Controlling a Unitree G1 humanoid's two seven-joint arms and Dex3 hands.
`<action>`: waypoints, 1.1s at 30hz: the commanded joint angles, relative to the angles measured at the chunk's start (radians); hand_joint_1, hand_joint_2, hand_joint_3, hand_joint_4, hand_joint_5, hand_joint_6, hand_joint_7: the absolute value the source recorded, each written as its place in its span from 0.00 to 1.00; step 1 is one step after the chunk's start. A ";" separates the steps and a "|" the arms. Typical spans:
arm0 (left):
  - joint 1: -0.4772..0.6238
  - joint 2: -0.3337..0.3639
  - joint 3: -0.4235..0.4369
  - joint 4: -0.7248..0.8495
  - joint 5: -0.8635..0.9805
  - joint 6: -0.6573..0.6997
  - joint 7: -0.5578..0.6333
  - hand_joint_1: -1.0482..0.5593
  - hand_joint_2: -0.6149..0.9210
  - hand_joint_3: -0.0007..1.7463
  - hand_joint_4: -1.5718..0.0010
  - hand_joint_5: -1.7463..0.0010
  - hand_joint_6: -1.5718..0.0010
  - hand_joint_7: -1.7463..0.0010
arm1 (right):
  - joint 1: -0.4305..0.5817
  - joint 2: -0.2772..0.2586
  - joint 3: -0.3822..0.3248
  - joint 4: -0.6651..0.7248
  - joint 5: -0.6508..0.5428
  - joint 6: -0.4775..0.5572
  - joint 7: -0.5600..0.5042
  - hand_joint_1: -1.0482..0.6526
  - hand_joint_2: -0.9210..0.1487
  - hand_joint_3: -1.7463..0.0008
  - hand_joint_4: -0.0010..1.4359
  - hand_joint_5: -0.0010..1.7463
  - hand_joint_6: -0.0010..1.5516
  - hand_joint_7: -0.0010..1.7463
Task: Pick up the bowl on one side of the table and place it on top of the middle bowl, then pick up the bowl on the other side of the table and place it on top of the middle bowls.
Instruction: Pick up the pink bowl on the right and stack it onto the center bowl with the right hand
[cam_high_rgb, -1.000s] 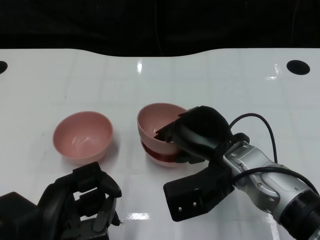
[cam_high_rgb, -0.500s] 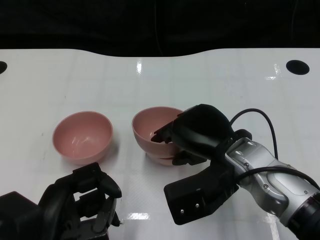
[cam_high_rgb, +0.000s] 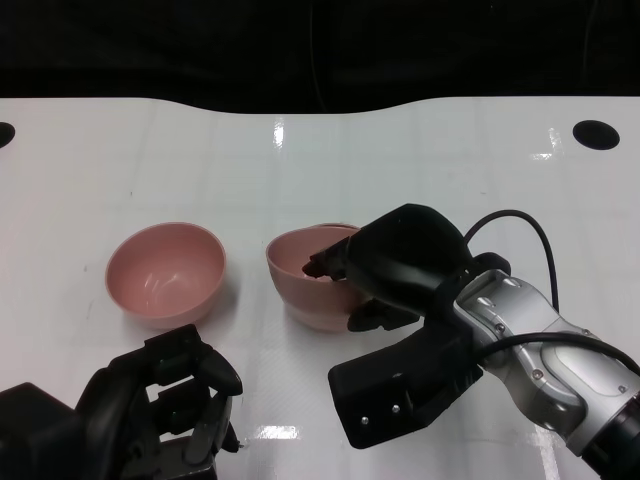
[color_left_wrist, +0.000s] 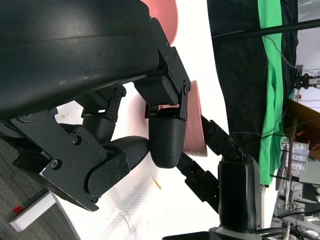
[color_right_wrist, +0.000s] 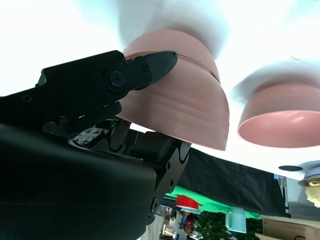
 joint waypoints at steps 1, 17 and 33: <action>-0.002 0.009 0.010 0.003 -0.006 -0.001 0.002 0.57 0.68 0.74 0.48 0.05 0.47 0.18 | 0.007 -0.025 0.005 -0.016 -0.042 0.020 -0.005 0.27 0.00 0.95 0.48 0.20 0.42 0.00; 0.000 0.008 0.010 0.004 -0.006 -0.010 -0.001 0.56 0.68 0.73 0.48 0.04 0.46 0.19 | 0.020 -0.026 0.015 0.054 -0.090 -0.026 -0.151 0.31 0.00 0.92 0.62 0.27 0.52 0.03; 0.002 0.010 0.009 0.004 -0.002 -0.021 -0.004 0.56 0.66 0.74 0.48 0.05 0.45 0.19 | 0.029 -0.009 0.017 0.147 -0.079 -0.087 -0.292 0.31 0.00 0.93 0.58 0.38 0.53 0.01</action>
